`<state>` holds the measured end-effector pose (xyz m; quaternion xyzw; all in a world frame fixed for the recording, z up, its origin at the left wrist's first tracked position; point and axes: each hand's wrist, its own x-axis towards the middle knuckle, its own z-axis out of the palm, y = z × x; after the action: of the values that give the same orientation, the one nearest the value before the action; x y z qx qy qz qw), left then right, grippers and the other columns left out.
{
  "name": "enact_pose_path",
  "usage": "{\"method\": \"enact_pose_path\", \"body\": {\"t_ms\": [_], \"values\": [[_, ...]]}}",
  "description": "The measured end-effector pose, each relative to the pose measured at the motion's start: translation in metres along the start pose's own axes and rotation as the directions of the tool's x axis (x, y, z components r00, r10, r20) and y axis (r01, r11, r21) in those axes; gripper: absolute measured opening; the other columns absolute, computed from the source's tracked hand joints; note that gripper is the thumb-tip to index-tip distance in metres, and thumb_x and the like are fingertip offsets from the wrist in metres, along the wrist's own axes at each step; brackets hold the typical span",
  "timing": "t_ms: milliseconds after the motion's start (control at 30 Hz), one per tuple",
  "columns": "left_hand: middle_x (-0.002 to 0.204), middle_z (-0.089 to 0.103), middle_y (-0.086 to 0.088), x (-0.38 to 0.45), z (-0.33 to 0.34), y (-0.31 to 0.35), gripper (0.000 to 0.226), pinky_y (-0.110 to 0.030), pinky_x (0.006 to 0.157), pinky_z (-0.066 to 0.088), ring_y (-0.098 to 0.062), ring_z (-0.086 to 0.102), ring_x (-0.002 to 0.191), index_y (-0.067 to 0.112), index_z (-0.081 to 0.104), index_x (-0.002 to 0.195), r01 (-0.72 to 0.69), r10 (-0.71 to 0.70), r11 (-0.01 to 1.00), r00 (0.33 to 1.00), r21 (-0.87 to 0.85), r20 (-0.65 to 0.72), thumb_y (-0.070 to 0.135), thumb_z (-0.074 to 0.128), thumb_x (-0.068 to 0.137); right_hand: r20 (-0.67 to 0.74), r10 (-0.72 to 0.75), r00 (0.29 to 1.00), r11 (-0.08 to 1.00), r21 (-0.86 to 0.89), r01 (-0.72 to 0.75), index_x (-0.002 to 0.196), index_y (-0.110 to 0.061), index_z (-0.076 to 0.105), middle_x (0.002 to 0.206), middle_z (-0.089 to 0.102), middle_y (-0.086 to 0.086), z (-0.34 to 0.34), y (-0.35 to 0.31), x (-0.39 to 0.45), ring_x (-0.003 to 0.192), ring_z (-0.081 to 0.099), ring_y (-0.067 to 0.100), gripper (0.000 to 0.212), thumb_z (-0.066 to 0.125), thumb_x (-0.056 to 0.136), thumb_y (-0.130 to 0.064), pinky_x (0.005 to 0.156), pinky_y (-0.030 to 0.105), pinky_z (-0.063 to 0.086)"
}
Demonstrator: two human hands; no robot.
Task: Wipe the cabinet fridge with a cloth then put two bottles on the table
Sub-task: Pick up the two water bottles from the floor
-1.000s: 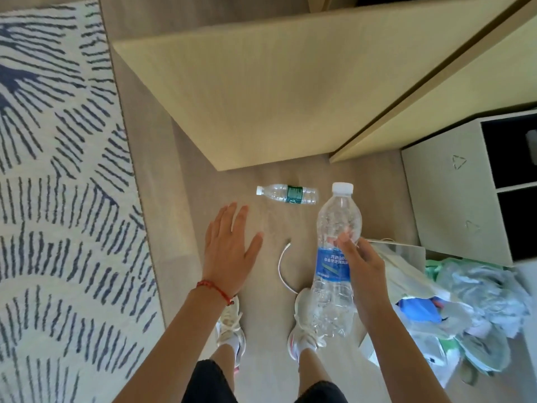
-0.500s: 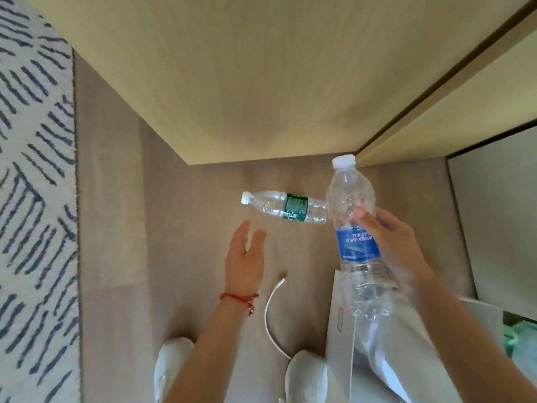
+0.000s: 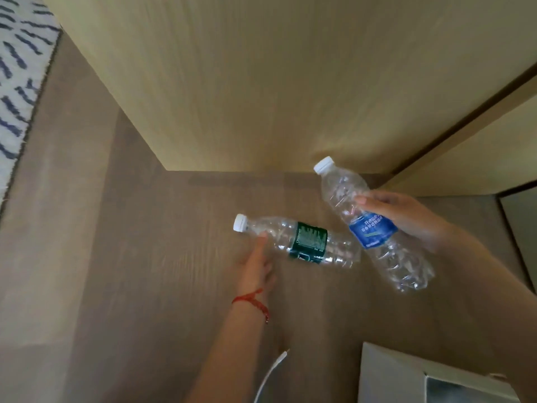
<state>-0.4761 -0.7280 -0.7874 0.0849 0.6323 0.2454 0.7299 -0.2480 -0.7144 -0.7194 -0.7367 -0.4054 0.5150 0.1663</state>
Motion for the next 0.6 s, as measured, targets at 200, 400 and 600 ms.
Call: {"method": "enact_pose_path", "body": {"t_ms": [200,400,600], "values": [[0.092,0.061,0.002,0.022,0.012,-0.006,0.022,-0.029,0.075,0.046,-0.014,0.058,0.087,0.026,0.056,0.091,-0.083,0.082,0.995,0.996,-0.050,-0.016,0.043,0.063,0.079,0.105,0.035,0.994,0.990,-0.138,-0.020,0.105,-0.038,0.059,0.091,0.067,-0.009,0.005,0.006,0.037,0.082,0.063,0.008,0.058,0.056,0.053,-0.064,0.075,0.026,0.046],[0.098,0.067,-0.004,0.032,0.020,-0.004,0.027,-0.036,0.083,0.052,-0.020,0.063,0.093,0.021,0.060,0.087,-0.100,0.096,0.992,0.994,-0.071,-0.057,0.040,0.073,0.072,0.168,0.109,0.980,0.987,-0.136,-0.087,0.094,-0.043,0.060,0.108,0.067,0.002,0.016,0.010,0.038,0.098,0.062,0.021,0.054,0.059,0.050,-0.073,0.101,0.040,0.039],[0.092,0.070,-0.010,0.041,0.025,0.000,0.031,-0.042,0.083,0.055,-0.023,0.067,0.086,0.011,0.063,0.088,-0.149,0.146,0.988,0.987,-0.047,-0.066,0.032,0.077,0.069,0.218,0.096,0.971,0.995,-0.016,-0.095,0.114,-0.040,0.056,0.126,0.059,0.000,0.030,0.018,0.042,0.115,0.055,0.024,0.074,0.058,0.050,-0.075,0.108,0.047,0.032]]}}
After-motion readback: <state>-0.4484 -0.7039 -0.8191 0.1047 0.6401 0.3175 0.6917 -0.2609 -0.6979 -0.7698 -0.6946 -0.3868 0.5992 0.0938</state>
